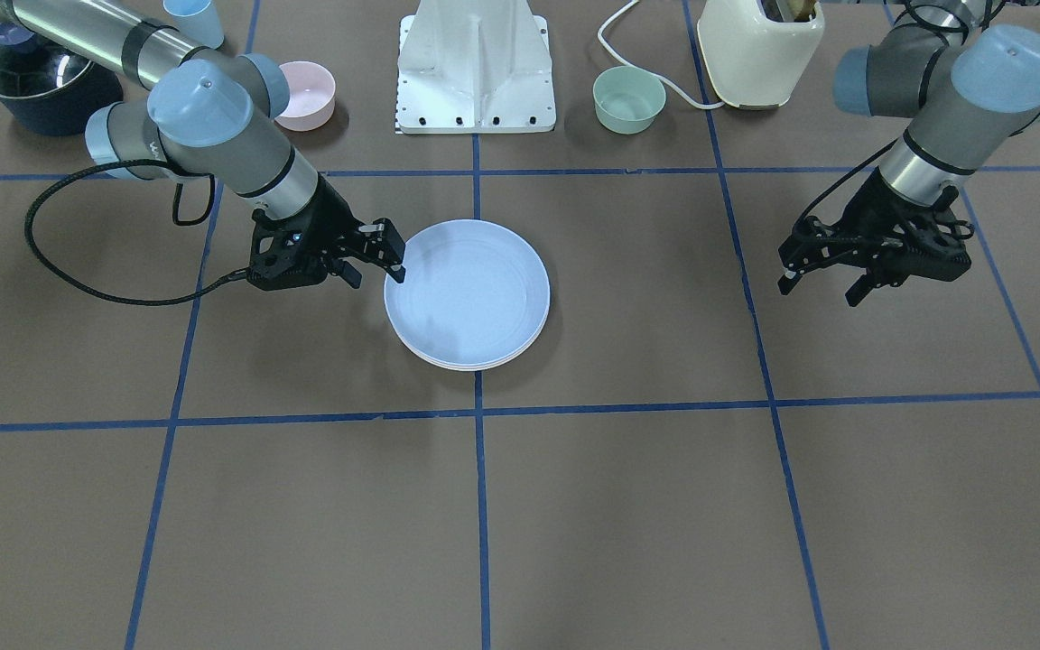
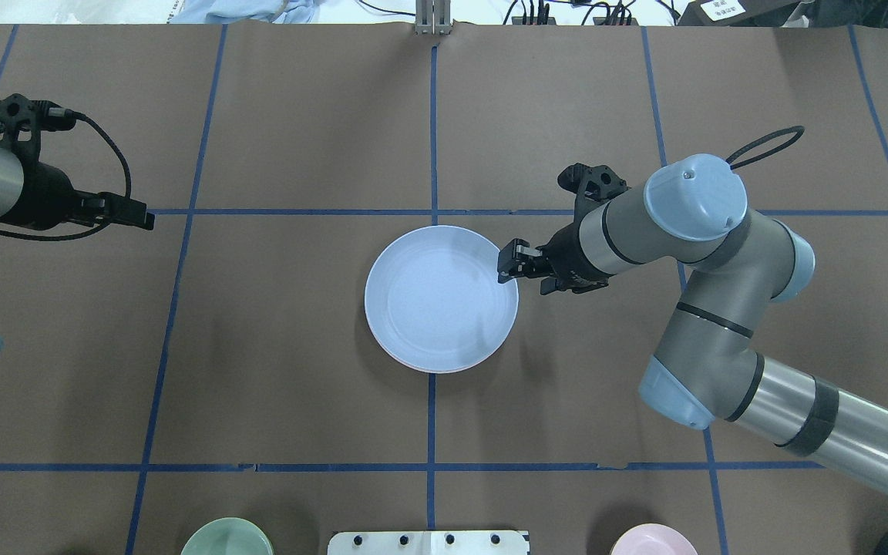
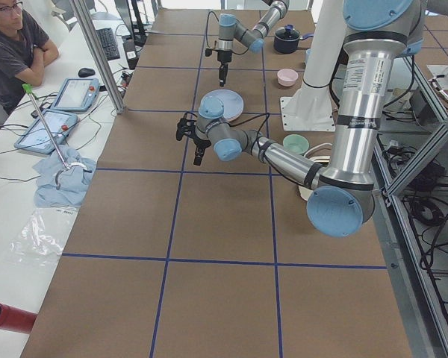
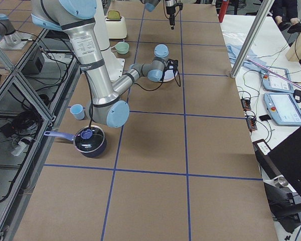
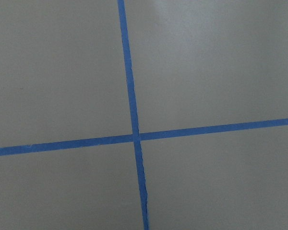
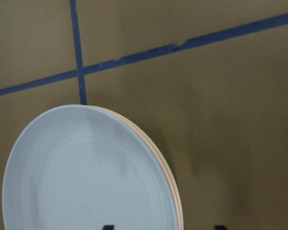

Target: Stack three plates with pink and blue

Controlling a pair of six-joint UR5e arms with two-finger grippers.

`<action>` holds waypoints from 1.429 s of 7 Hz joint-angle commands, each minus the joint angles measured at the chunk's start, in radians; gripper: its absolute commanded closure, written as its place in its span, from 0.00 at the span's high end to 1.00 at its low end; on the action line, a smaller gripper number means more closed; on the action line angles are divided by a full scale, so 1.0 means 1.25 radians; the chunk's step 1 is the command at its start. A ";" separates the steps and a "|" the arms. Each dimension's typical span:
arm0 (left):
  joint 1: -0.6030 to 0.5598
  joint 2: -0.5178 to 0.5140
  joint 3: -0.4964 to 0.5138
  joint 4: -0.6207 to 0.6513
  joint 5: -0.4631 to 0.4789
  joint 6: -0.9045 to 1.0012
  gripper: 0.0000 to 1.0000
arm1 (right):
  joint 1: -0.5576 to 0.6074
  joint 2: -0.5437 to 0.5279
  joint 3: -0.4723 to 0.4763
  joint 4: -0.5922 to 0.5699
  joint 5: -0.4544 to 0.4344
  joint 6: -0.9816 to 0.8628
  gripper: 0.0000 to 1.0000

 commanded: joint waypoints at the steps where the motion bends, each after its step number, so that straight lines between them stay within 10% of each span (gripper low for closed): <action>1: -0.012 0.002 -0.001 0.005 -0.003 0.034 1.00 | 0.075 -0.025 0.119 -0.174 0.040 -0.084 1.00; 5: -0.207 0.010 0.079 0.109 -0.070 0.441 1.00 | 0.290 -0.130 0.239 -0.524 0.073 -0.554 1.00; 10: -0.419 0.043 0.194 0.190 -0.140 0.852 1.00 | 0.627 -0.295 0.074 -0.565 0.199 -1.207 1.00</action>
